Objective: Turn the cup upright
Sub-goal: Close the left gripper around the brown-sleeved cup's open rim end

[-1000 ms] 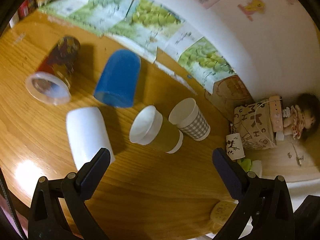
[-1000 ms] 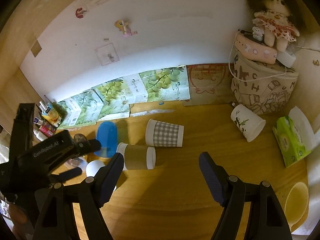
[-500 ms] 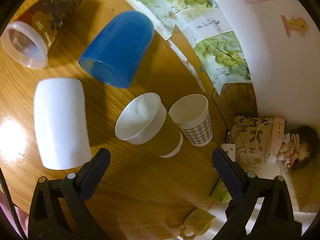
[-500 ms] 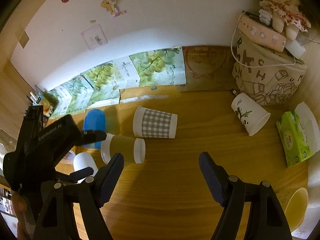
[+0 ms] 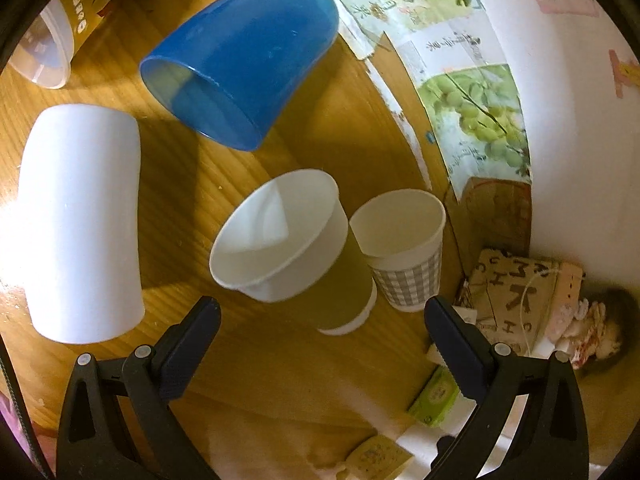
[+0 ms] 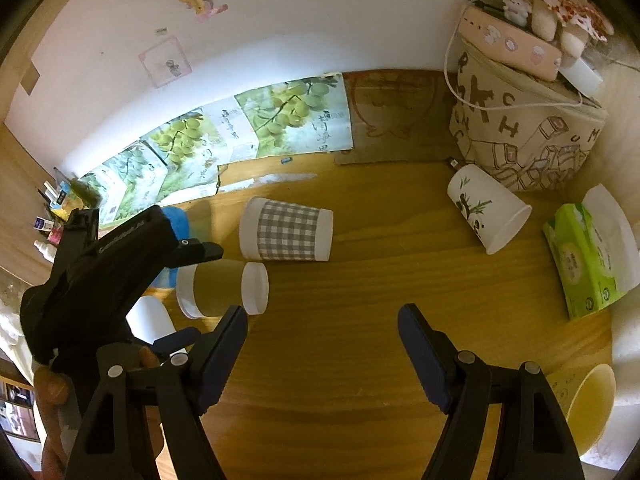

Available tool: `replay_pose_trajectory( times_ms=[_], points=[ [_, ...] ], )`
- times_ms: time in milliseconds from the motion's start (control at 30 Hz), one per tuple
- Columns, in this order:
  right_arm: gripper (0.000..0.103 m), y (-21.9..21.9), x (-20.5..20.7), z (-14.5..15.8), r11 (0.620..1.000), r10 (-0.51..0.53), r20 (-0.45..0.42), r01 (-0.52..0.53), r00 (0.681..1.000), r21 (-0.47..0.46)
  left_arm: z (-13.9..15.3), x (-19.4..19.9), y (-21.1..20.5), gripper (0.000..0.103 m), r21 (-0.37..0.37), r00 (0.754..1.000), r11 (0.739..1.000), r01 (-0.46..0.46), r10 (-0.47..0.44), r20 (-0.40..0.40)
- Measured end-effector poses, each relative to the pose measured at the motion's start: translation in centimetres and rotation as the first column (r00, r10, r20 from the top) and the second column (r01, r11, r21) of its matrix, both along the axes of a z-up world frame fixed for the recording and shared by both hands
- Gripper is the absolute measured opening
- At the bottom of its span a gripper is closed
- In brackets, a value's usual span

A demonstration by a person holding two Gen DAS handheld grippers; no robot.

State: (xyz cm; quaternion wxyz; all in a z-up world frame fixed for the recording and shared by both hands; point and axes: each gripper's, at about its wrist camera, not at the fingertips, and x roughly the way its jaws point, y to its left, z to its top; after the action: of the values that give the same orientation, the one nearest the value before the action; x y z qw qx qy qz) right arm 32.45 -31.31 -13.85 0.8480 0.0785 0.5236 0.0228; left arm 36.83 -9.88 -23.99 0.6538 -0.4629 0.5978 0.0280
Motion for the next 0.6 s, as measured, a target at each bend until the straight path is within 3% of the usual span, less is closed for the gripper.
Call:
replay_pose_trajectory(
  times_ms=[467, 533, 600],
  points=[
    [0.078, -0.8, 0.0, -0.6, 0.998, -0.062, -0.017, 0.062, 0.998, 0.008, -1.5, 0.8, -0.1, 0.094, 0.028, 1.0, 1.0, -0.004, 0.005, -0.023],
    [0.078, -0.9, 0.1, -0.7, 0.998, -0.067, -0.02, 0.067, 0.998, 0.008, -1.6, 1.1, -0.4, 0.085, 0.037, 1.0, 0.999, -0.001, 0.002, -0.025],
    [0.078, -0.9, 0.1, -0.8, 0.998, -0.069, -0.02, 0.069, 0.997, 0.002, -1.8, 1.5, -0.5, 0.085, 0.038, 1.0, 0.999, 0.005, -0.004, -0.03]
  ],
)
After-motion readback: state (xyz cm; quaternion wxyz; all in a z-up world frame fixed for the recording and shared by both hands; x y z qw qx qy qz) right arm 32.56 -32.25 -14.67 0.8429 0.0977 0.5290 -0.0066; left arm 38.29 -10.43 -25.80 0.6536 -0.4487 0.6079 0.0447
